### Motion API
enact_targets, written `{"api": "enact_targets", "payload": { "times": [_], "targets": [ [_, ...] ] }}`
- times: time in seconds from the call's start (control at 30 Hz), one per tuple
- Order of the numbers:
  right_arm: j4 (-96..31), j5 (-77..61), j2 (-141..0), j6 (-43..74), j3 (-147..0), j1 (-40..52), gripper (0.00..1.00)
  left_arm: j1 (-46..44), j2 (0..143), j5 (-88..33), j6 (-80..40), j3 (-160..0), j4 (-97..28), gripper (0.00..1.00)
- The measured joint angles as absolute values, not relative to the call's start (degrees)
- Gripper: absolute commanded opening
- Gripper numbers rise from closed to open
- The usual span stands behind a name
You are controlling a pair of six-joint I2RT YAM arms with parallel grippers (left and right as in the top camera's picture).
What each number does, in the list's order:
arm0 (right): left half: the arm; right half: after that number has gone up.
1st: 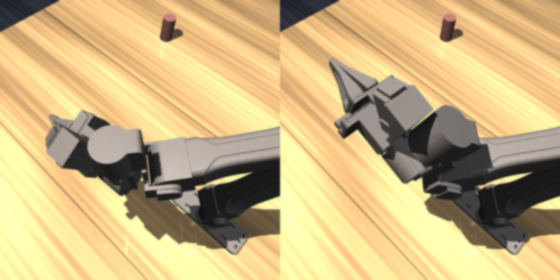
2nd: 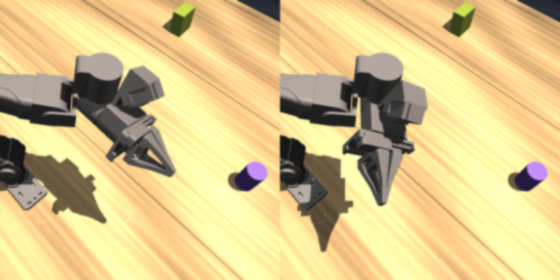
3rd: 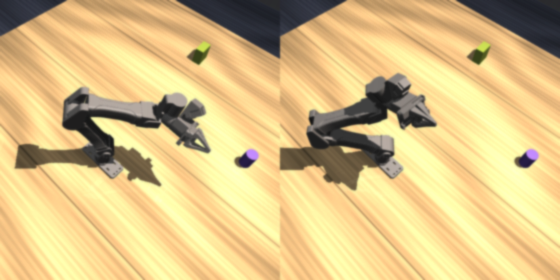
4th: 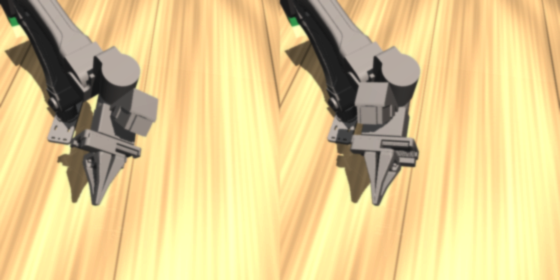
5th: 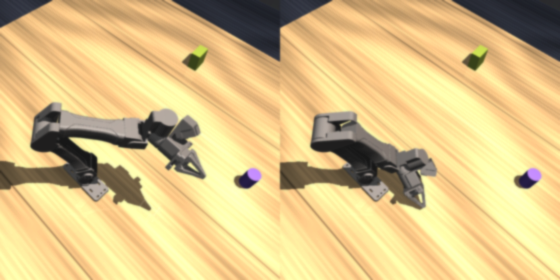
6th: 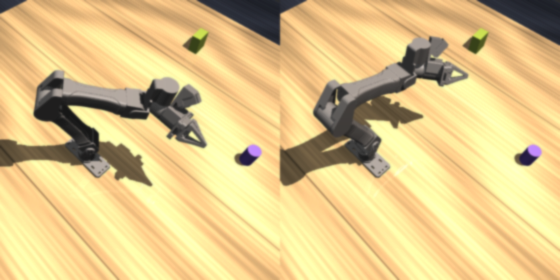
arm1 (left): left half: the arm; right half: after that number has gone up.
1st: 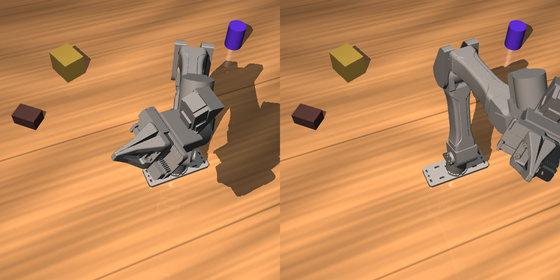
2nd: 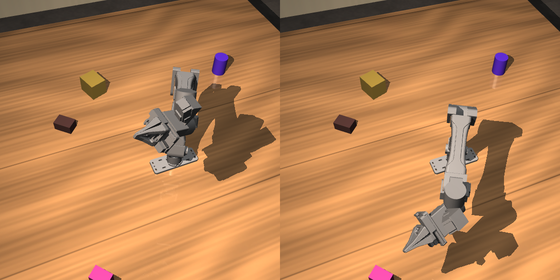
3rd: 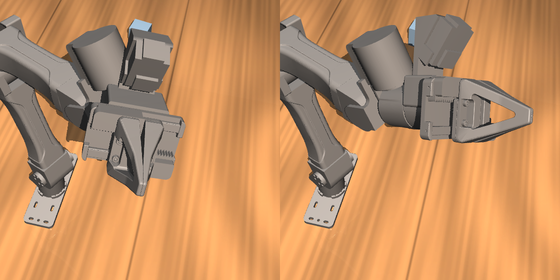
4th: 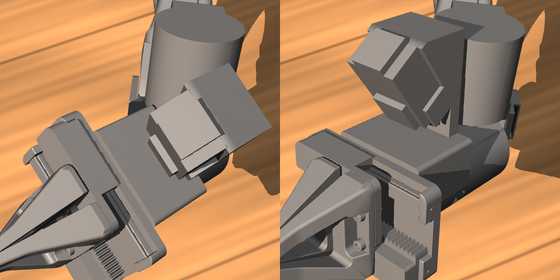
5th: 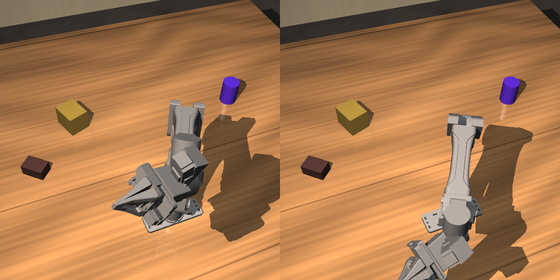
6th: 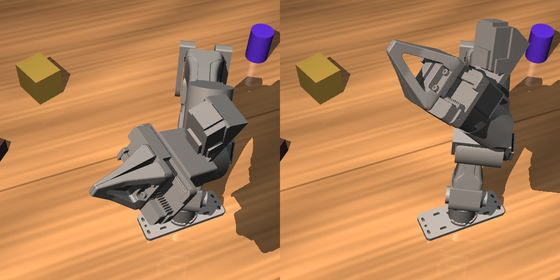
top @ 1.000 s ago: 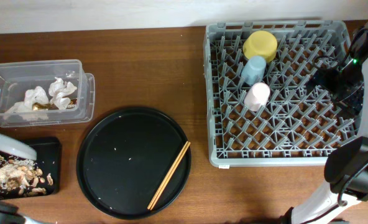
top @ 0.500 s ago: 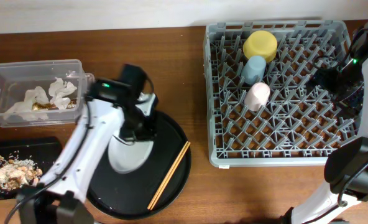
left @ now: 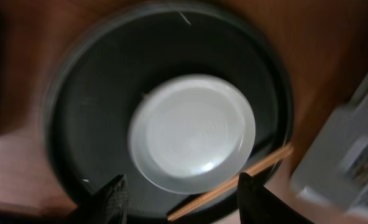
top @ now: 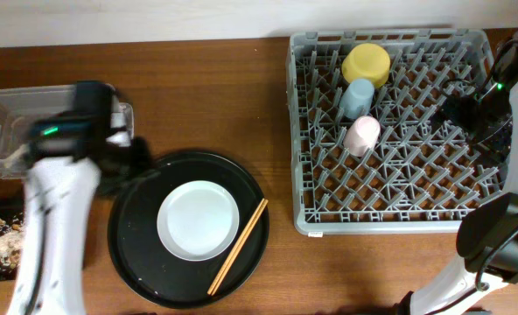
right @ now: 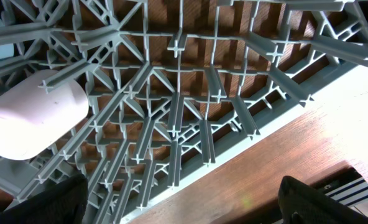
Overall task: Sort waste into correct bins and load items into the dishwasher rack
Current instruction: 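Return the empty plate to the black tray and release it, then grasp the white plate's rim with the right gripper and lift it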
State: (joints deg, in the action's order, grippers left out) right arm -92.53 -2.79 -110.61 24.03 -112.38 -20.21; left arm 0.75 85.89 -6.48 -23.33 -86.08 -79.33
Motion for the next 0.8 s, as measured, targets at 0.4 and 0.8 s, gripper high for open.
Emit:
{"api": "enact_targets", "payload": {
  "times": [0.4, 0.8],
  "targets": [
    [-94.9, -28.8, -110.5, 12.7, -112.3, -7.9, 0.98, 25.6, 77.1, -5.6, -23.0, -87.2, -84.7, 1.0],
    [-56.4, -10.5, -114.7, 9.5, -96.9, 45.5, 0.57, 25.6, 77.1, -5.6, -23.0, -87.2, -84.7, 1.0]
  ]
}}
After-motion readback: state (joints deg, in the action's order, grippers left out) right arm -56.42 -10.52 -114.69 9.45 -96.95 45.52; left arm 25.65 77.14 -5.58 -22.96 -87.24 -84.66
